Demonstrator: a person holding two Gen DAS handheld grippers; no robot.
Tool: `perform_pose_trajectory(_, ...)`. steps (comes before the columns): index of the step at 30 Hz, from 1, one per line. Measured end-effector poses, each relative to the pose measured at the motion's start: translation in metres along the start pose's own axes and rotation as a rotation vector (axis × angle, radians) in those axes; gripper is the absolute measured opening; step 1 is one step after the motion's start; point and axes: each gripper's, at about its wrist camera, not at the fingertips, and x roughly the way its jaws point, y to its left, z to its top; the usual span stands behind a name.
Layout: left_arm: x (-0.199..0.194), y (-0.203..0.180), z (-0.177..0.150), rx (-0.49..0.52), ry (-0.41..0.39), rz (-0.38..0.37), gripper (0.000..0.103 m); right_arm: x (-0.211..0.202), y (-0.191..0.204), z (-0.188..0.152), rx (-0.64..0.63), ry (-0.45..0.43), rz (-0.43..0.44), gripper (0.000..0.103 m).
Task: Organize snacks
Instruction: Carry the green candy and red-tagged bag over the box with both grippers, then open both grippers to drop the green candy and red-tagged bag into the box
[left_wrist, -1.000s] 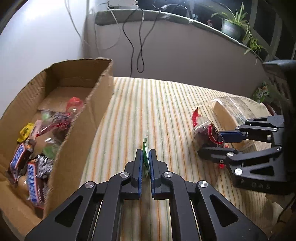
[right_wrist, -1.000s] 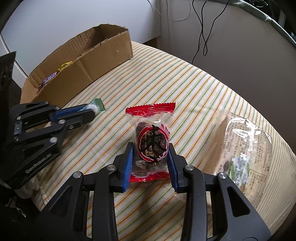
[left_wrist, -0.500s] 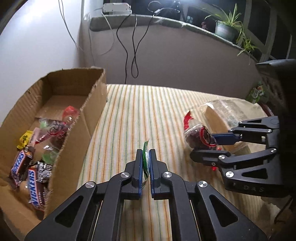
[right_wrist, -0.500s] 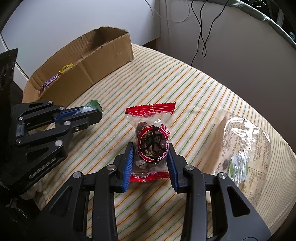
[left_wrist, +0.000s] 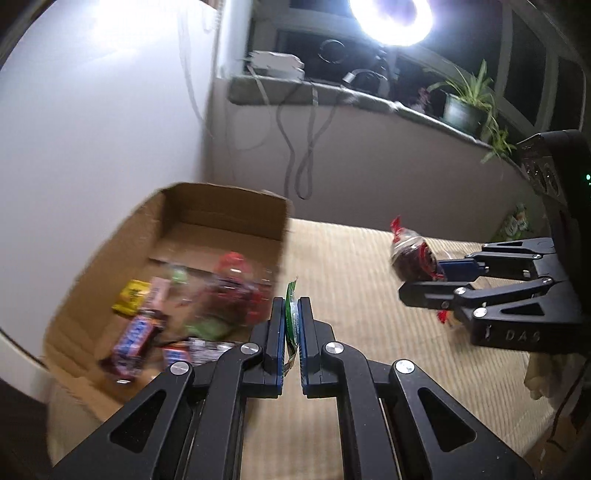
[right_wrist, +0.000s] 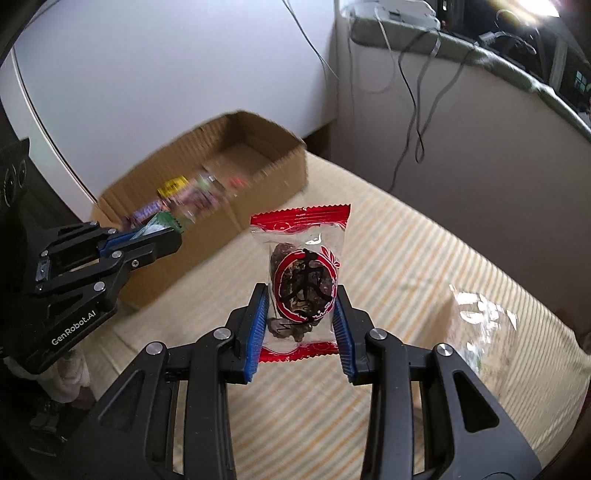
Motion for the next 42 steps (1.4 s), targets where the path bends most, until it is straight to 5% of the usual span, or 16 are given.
perform_pose_trajectory(19, -0.001, 0.079, 0.014, -0.061, -0.012, 0.104, 0.005, 0.083, 0.070, 0.096, -0.078, 0.019, 0.065, 0.036)
perform_pose_trajectory(36, 0.001, 0.080, 0.013, -0.049, -0.010, 0.115, 0.009, 0.105, 0.076, 0.101, -0.083, 0.052, 0.069, 0.038)
perform_pose_trajectory(40, -0.002, 0.078, 0.012, -0.044, -0.018, 0.126, 0.017, 0.098, 0.077, 0.101, -0.091, 0.033, 0.063, 0.056)
perform_pose_trajectory(42, -0.003, 0.078, 0.012, -0.041, -0.021, 0.129, 0.017, 0.094, 0.076, 0.101, -0.085, 0.027, 0.066, 0.057)
